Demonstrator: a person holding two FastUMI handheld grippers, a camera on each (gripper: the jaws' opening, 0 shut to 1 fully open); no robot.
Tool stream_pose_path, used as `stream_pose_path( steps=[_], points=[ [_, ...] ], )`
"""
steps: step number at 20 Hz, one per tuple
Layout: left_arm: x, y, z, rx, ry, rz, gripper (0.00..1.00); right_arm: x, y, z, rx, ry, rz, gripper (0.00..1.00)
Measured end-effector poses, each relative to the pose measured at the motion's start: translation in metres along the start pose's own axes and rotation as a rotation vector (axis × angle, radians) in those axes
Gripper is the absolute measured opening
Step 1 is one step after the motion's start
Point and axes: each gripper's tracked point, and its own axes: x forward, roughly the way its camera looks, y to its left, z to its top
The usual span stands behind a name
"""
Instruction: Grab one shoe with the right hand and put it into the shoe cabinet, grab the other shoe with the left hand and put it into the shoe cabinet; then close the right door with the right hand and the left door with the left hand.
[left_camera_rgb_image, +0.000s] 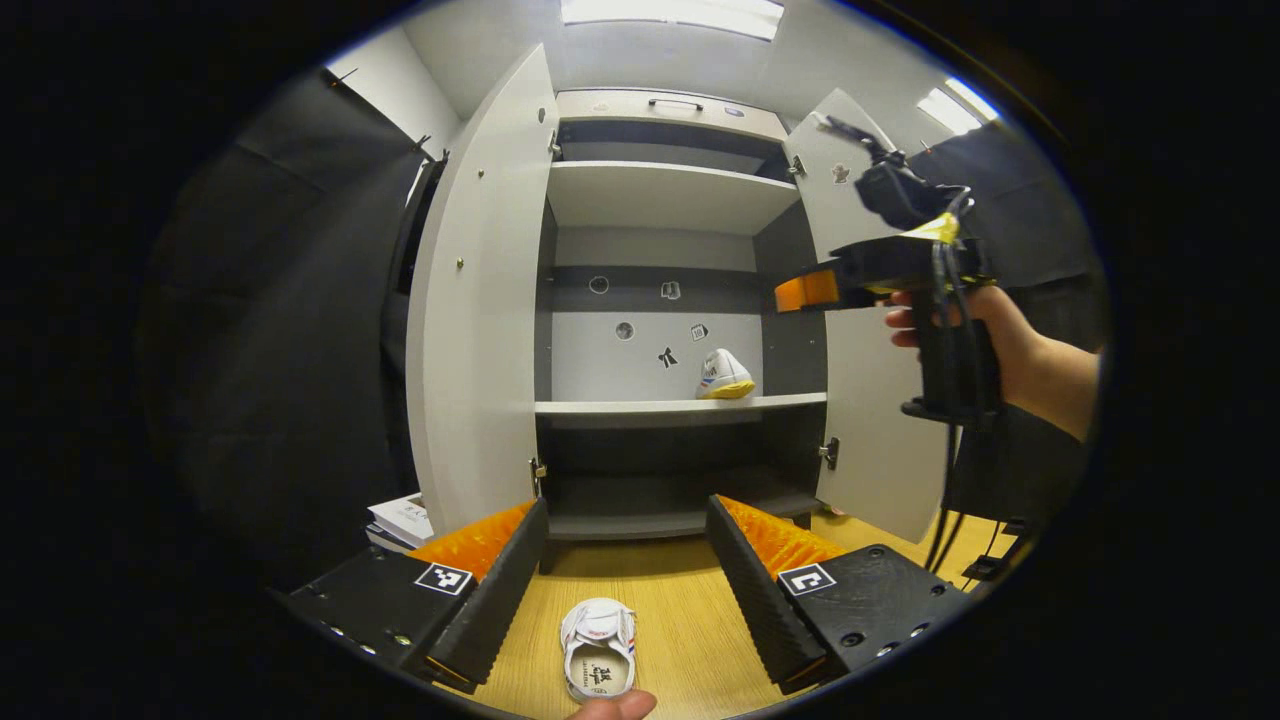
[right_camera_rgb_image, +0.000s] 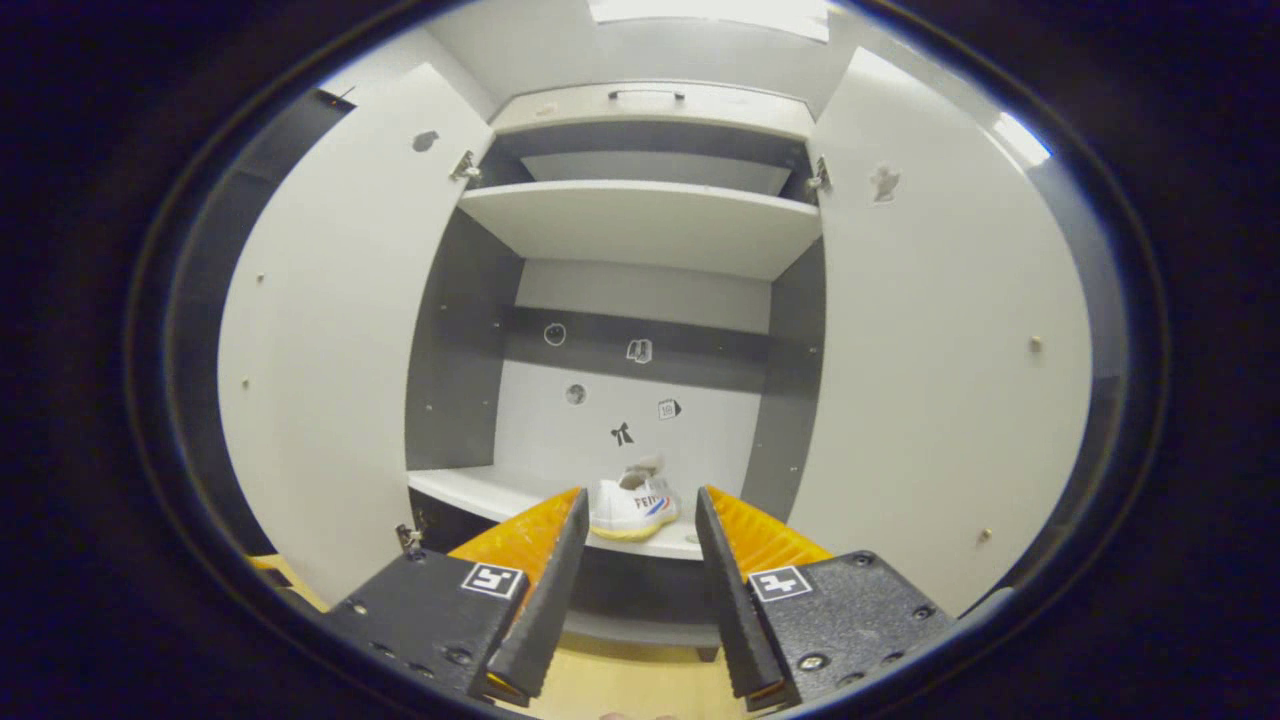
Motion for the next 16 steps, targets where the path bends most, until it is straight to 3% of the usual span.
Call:
stream_pose_path(
  steps=[3, 5, 7, 8, 12, 13, 16],
  points=[
    [-0.002, -0.002, -0.01, 0.018, 0.018, 0.0, 0.95, -0.046, 0.001, -0.018, 0.001, -0.041, -0.019, 0.71],
    [-0.003, -0.005, -0.019, 0.022, 0.032, -0.009, 0.95, -0.072, 0.008, -0.03, 0.033, -0.063, -0.011, 0.79],
    [-0.004, -0.005, -0.035, 0.026, 0.06, -0.018, 0.95, -0.093, 0.009, -0.047, 0.051, -0.057, -0.015, 0.96],
    [-0.005, -0.003, -0.045, 0.03, 0.08, -0.019, 0.95, -0.101, 0.011, -0.056, 0.052, -0.045, -0.01, 1.0],
    [-0.006, 0.009, -0.088, 0.034, 0.161, -0.006, 0.96, -0.121, 0.018, -0.098, 0.034, 0.053, 0.033, 1.0],
    [-0.005, 0.013, -0.1, 0.031, 0.191, -0.002, 1.0, -0.124, 0.018, -0.107, 0.026, 0.078, 0.038, 1.0],
    [-0.004, 0.024, -0.138, 0.01, 0.279, 0.007, 0.96, -0.13, 0.015, -0.12, 0.018, 0.114, 0.039, 1.0]
  ],
)
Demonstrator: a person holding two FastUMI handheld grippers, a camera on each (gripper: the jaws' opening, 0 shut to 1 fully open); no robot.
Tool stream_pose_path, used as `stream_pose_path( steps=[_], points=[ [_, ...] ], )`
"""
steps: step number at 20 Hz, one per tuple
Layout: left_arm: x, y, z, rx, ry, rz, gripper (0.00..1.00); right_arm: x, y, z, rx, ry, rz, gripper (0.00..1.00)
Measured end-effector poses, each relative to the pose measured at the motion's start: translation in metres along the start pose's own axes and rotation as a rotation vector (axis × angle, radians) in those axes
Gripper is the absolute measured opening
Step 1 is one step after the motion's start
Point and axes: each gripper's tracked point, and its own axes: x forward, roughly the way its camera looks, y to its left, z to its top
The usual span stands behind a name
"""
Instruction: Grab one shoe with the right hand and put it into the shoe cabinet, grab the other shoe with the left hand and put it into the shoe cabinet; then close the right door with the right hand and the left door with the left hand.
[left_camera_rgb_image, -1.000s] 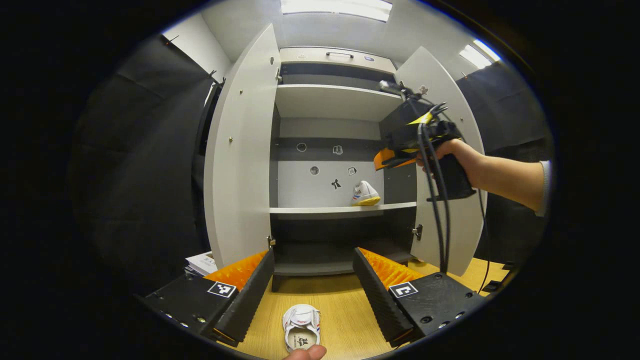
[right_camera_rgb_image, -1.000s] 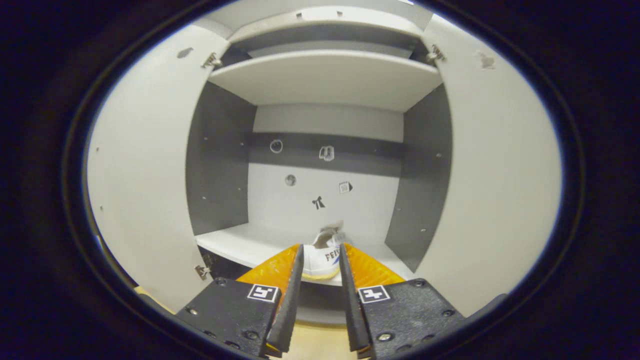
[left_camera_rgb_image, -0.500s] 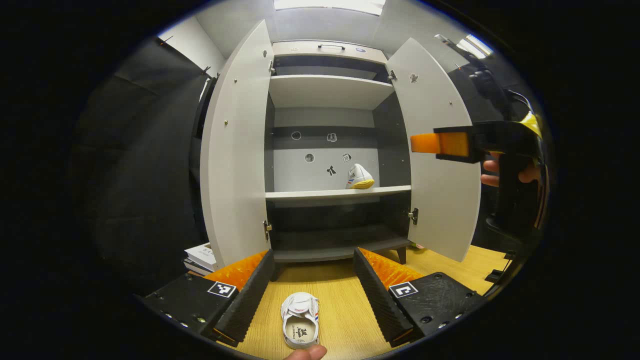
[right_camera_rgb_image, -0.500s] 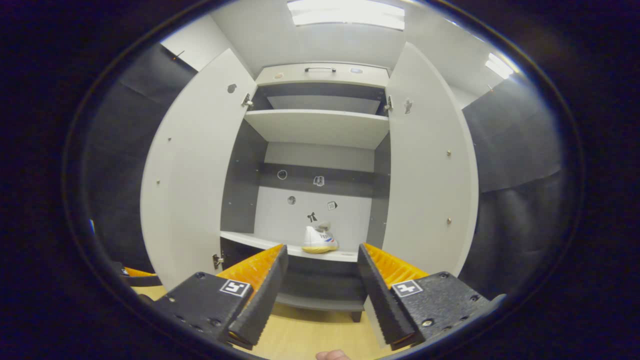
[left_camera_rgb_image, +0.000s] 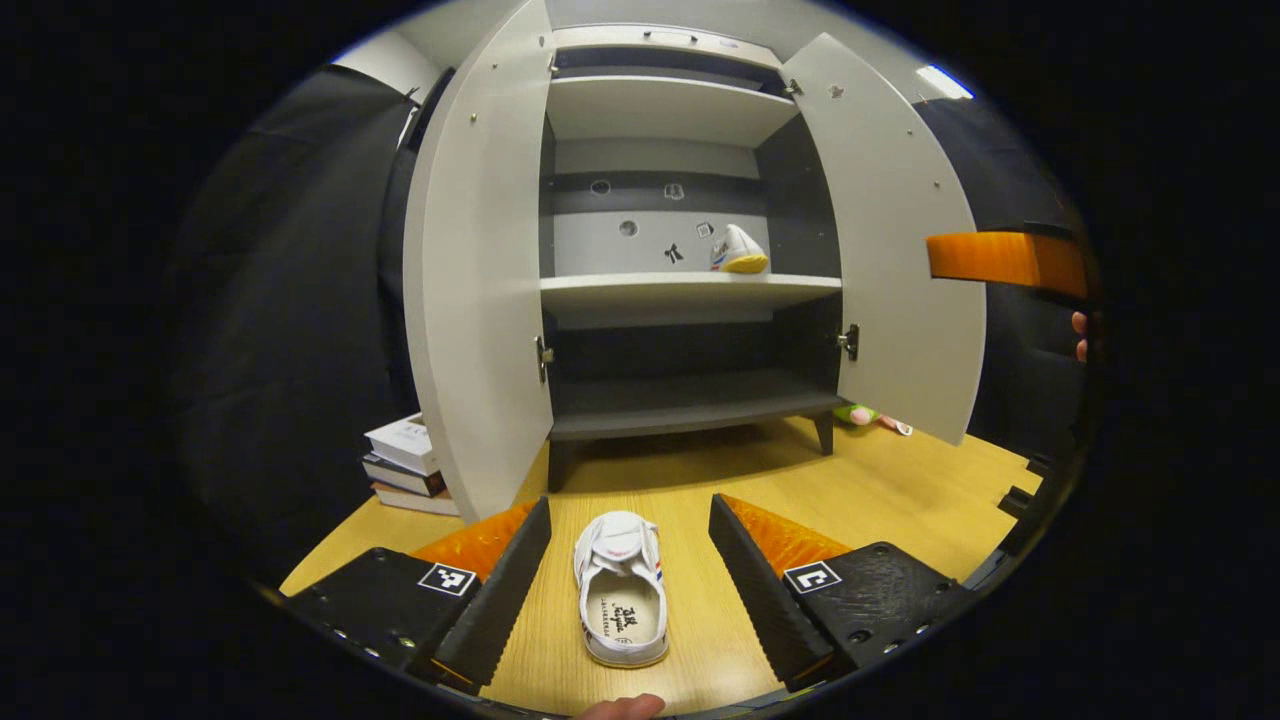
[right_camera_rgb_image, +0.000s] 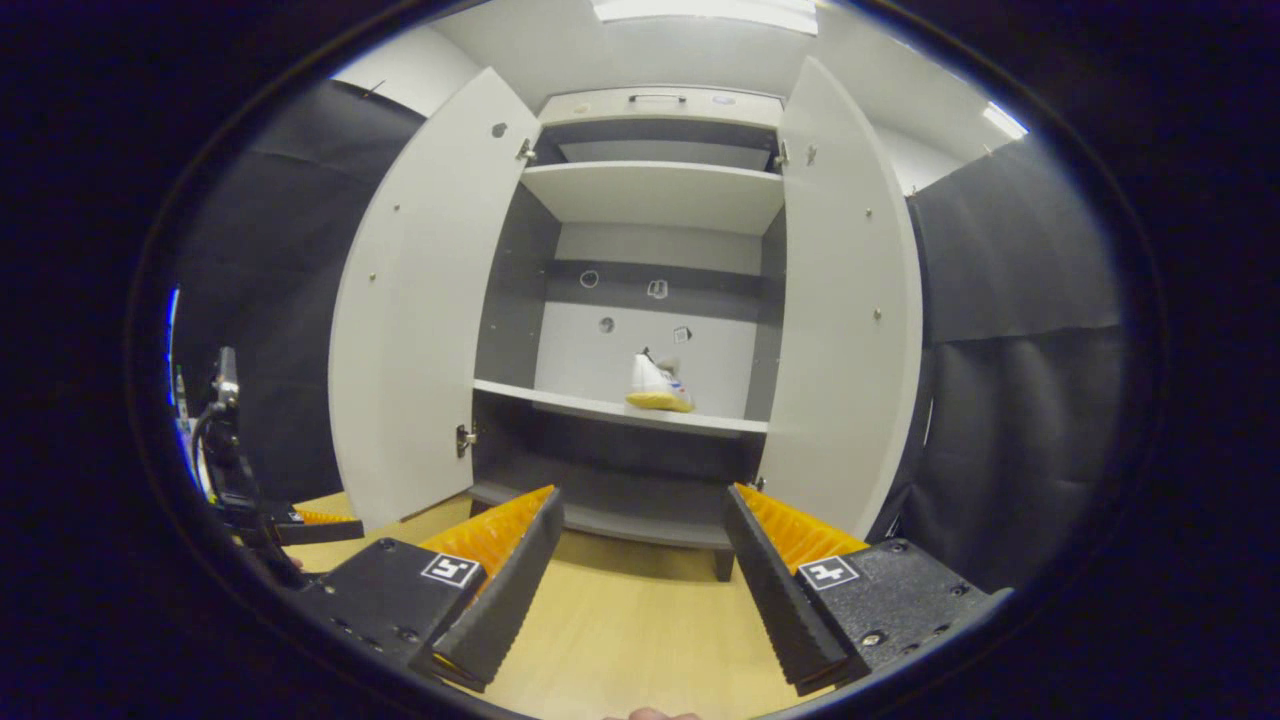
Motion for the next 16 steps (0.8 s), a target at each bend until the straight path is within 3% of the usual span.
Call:
stream_pose_path(
  steps=[9, 16],
  points=[
    [0.03, 0.029, -0.085, -0.053, 0.22, 0.029, 0.96, 0.003, -0.005, -0.024, -0.005, 0.068, -0.005, 1.0],
    [0.066, 0.042, -0.11, -0.059, 0.305, 0.043, 0.96, 0.011, 0.001, -0.037, -0.032, 0.105, 0.009, 1.0]
  ],
)
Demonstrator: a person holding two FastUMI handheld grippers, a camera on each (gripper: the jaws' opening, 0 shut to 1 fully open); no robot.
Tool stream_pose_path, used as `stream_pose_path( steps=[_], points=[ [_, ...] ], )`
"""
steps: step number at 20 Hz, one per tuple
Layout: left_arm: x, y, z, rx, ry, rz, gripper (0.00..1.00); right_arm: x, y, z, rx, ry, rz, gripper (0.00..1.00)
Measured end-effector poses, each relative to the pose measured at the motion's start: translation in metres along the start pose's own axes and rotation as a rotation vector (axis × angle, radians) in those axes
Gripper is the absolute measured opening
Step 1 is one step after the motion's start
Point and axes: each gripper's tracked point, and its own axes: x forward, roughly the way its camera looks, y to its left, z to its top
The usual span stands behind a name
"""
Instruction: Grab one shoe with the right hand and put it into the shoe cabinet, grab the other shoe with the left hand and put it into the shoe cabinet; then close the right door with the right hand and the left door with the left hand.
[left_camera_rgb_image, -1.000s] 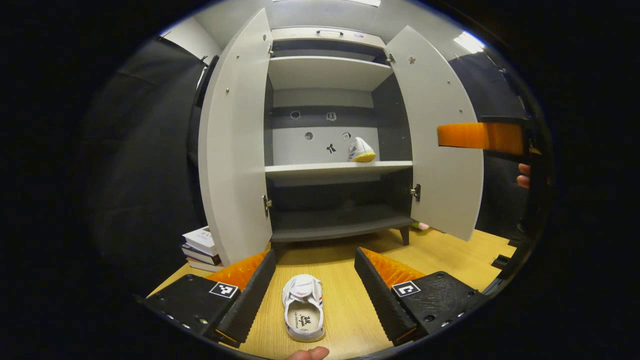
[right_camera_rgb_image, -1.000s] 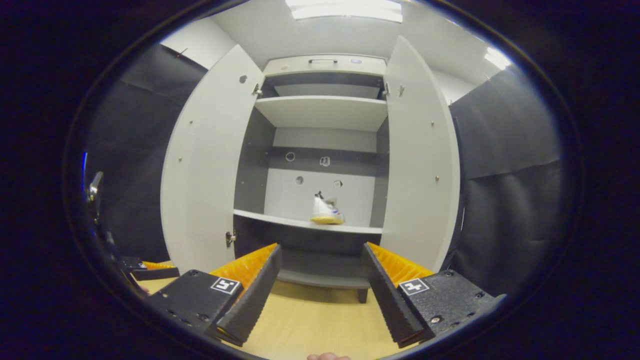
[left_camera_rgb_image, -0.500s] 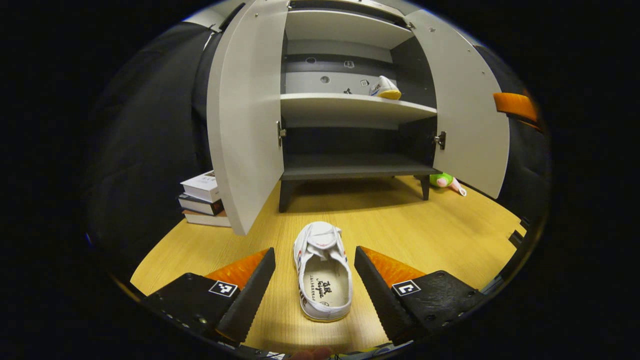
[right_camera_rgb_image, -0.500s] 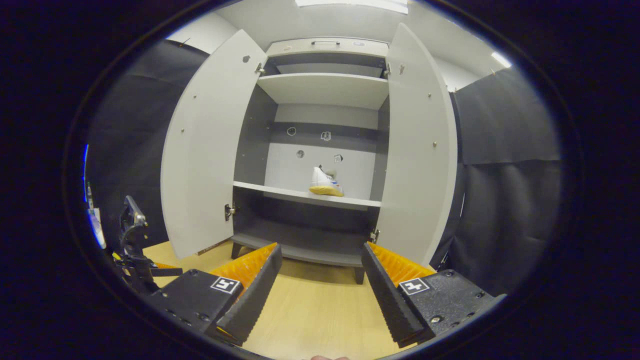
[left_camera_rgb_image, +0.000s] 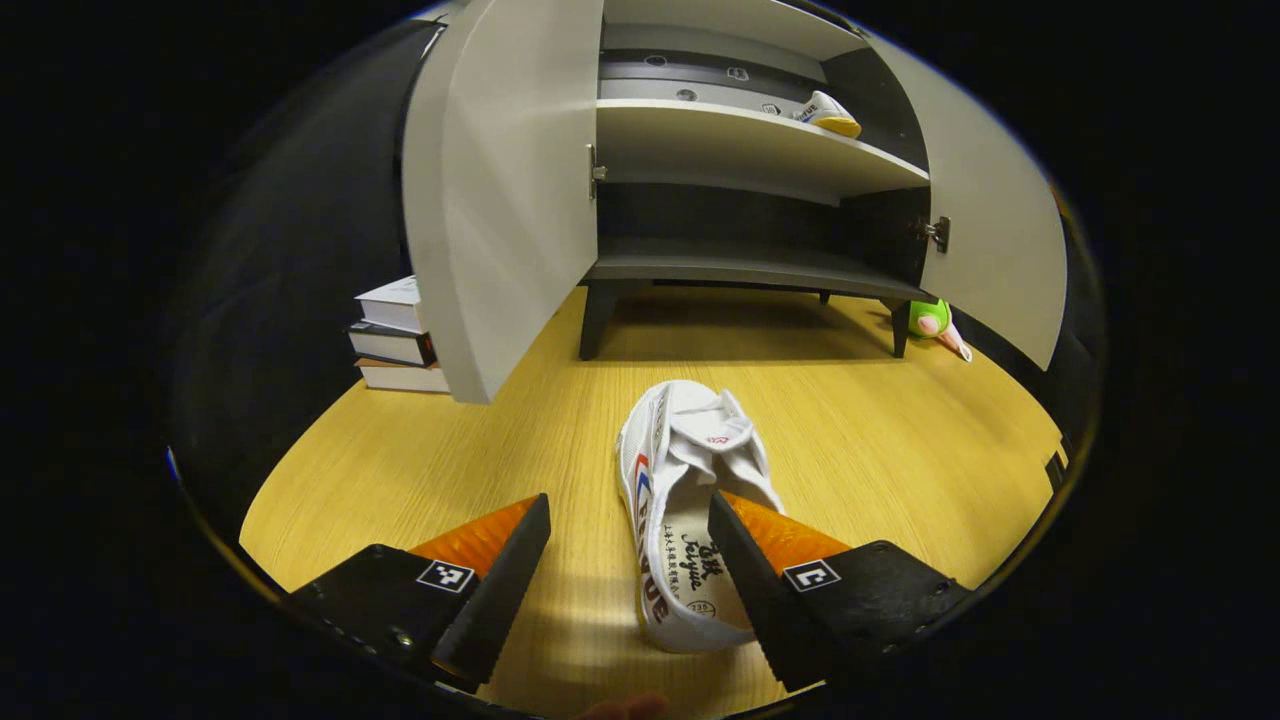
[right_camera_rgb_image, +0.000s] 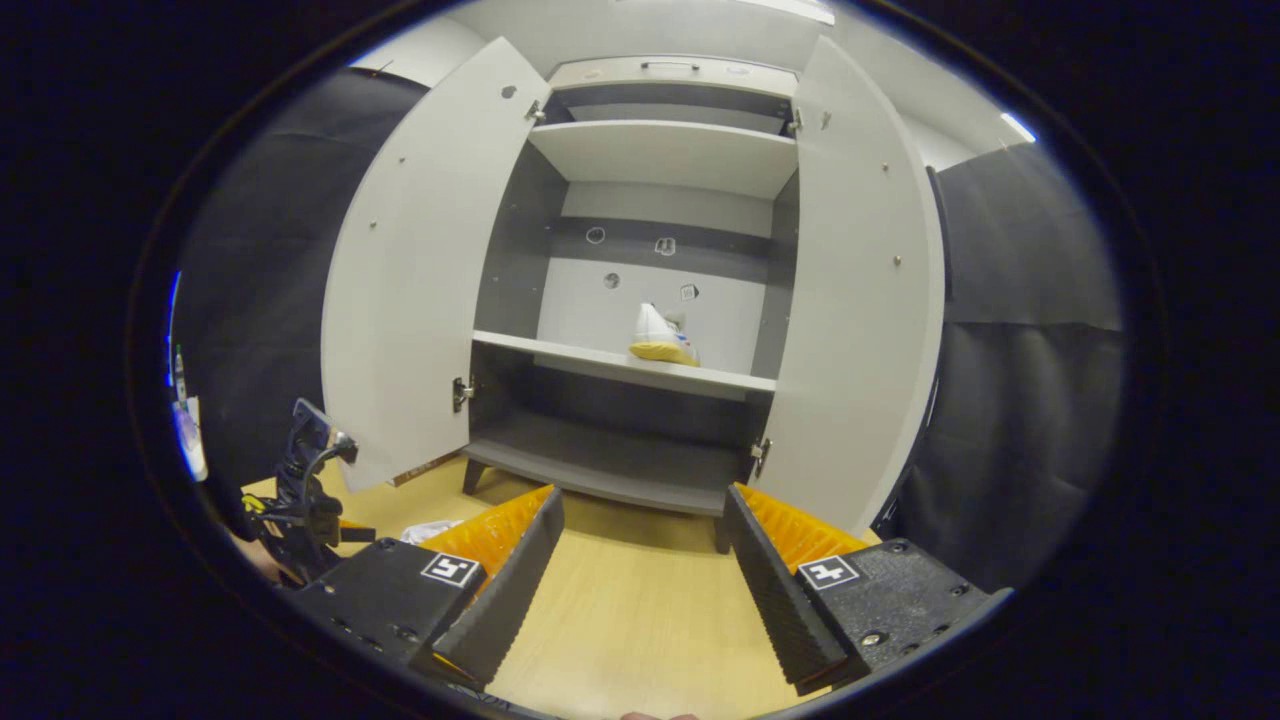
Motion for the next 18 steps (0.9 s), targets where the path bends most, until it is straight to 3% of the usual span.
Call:
stream_pose_path(
  steps=[6, 10, 13, 15, 17, 18],
  points=[
    [0.025, -0.003, 0.006, -0.013, 0.008, -0.015, 0.9, 0.01, -0.007, -0.006, 0.002, 0.021, -0.015, 1.0],
    [0.034, -0.013, 0.006, -0.022, 0.005, -0.052, 0.76, 0.017, -0.012, -0.011, 0.007, 0.032, -0.026, 1.0],
    [0.038, -0.016, 0.006, 0.003, -0.001, -0.041, 0.57, 0.02, -0.012, -0.016, 0.012, 0.045, -0.028, 1.0],
    [0.042, -0.003, 0.005, -0.001, -0.005, 0.017, 0.42, 0.022, -0.012, -0.019, 0.014, 0.053, -0.027, 1.0],
    [0.045, 0.008, 0.002, -0.035, -0.005, 0.041, 0.13, 0.022, -0.012, -0.024, 0.014, 0.06, -0.026, 1.0],
    [0.045, 0.007, 0.003, -0.045, -0.011, 0.041, 0.08, 0.023, -0.012, -0.026, 0.013, 0.065, -0.027, 1.0]
  ],
)
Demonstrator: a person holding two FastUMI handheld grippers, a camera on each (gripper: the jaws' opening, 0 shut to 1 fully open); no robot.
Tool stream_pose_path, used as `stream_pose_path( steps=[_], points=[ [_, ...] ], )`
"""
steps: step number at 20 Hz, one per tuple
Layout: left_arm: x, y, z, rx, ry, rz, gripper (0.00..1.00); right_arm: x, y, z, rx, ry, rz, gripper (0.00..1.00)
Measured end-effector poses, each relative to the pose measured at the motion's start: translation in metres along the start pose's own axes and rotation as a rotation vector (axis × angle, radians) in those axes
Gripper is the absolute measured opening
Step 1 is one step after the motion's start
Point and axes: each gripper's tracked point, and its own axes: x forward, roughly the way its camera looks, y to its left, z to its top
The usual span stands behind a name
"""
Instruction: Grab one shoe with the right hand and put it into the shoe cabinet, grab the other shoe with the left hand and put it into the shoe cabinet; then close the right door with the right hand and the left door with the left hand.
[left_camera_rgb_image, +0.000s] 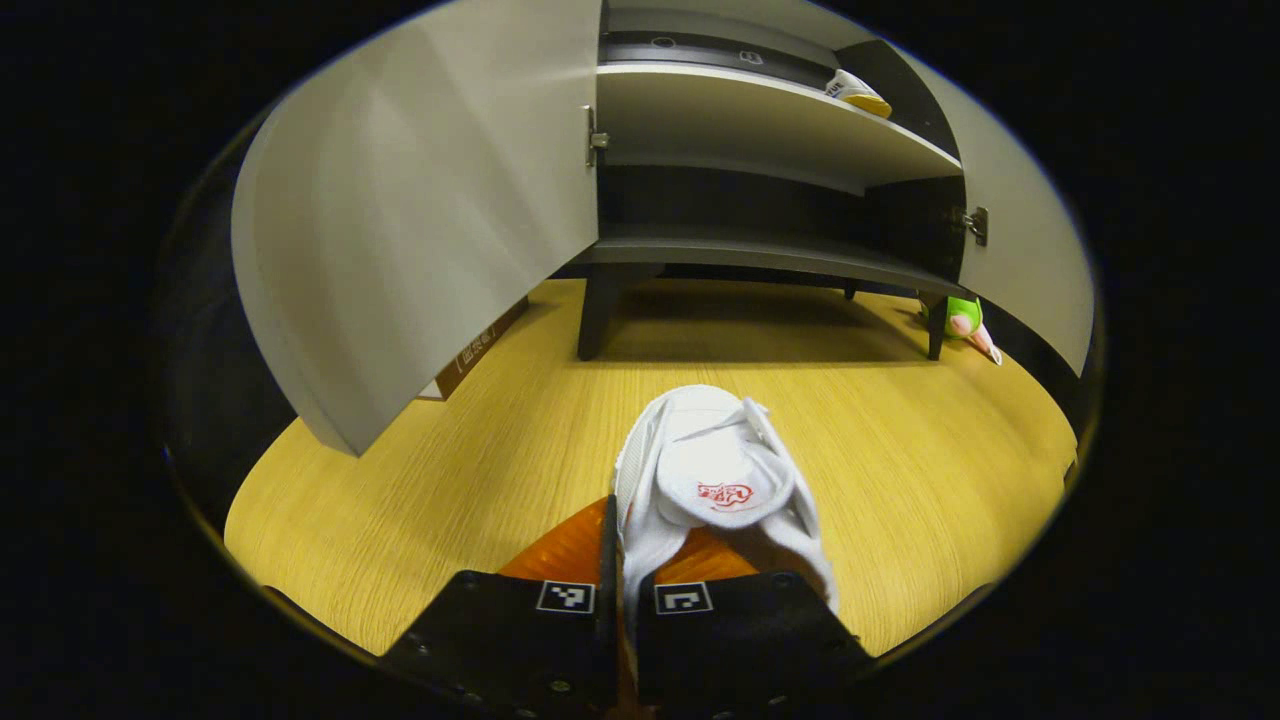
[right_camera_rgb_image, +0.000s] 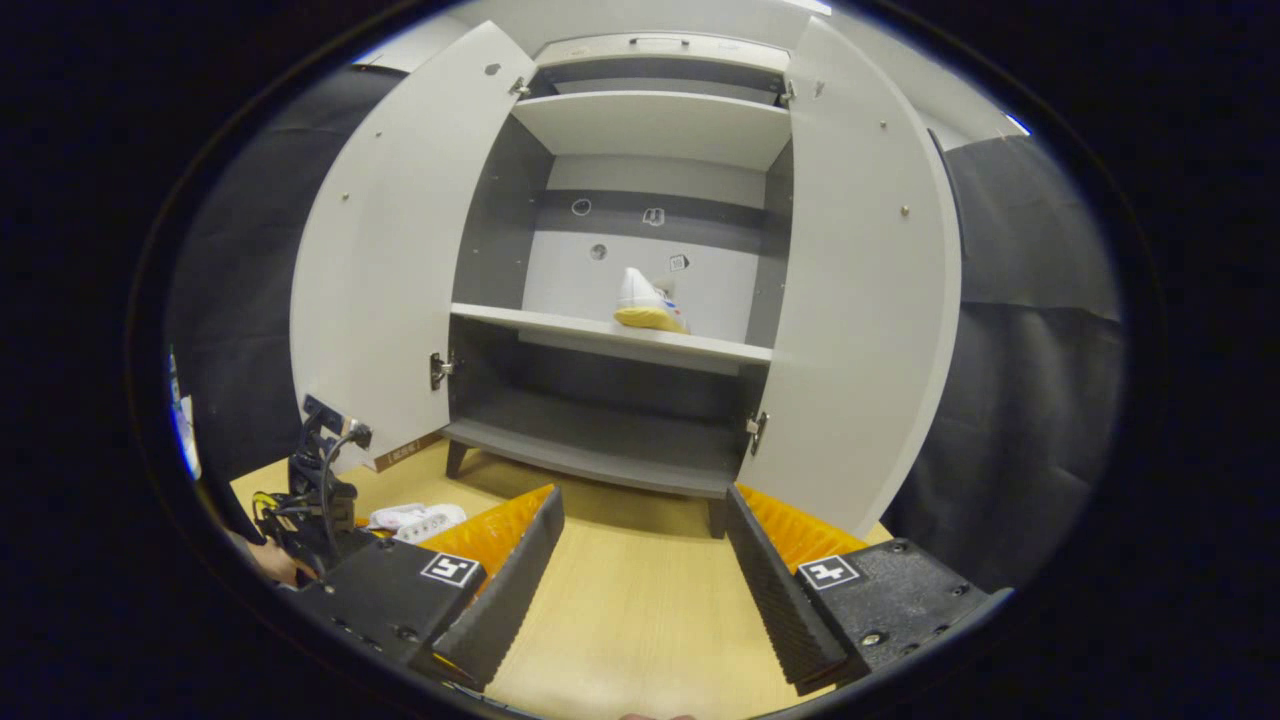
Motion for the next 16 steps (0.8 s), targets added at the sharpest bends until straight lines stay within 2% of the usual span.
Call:
stream_pose_path(
  steps=[1, 2, 5, 8, 13, 16],
  points=[
    [-0.001, -0.002, 0.0, 0.002, -0.004, 0.0, 0.02, 0.001, 0.0, -0.002, 0.0, 0.006, 0.0, 1.0],
    [-0.003, -0.002, 0.001, 0.015, -0.007, 0.001, 0.0, 0.001, 0.0, -0.005, 0.001, 0.012, 0.0, 1.0],
    [-0.007, -0.005, 0.01, 0.028, -0.017, 0.007, 0.0, 0.001, 0.002, -0.004, 0.003, 0.009, 0.005, 1.0],
    [-0.038, -0.017, 0.029, 0.05, -0.051, 0.013, 0.0, -0.001, 0.002, 0.001, -0.011, -0.011, 0.009, 1.0],
    [-0.1, -0.052, 0.08, 0.004, -0.106, -0.035, 0.0, -0.002, 0.008, 0.013, 0.004, -0.048, 0.036, 1.0],
    [-0.121, -0.073, 0.132, -0.013, -0.143, -0.06, 0.0, -0.006, 0.01, 0.022, 0.007, -0.075, 0.057, 1.0]
  ],
)
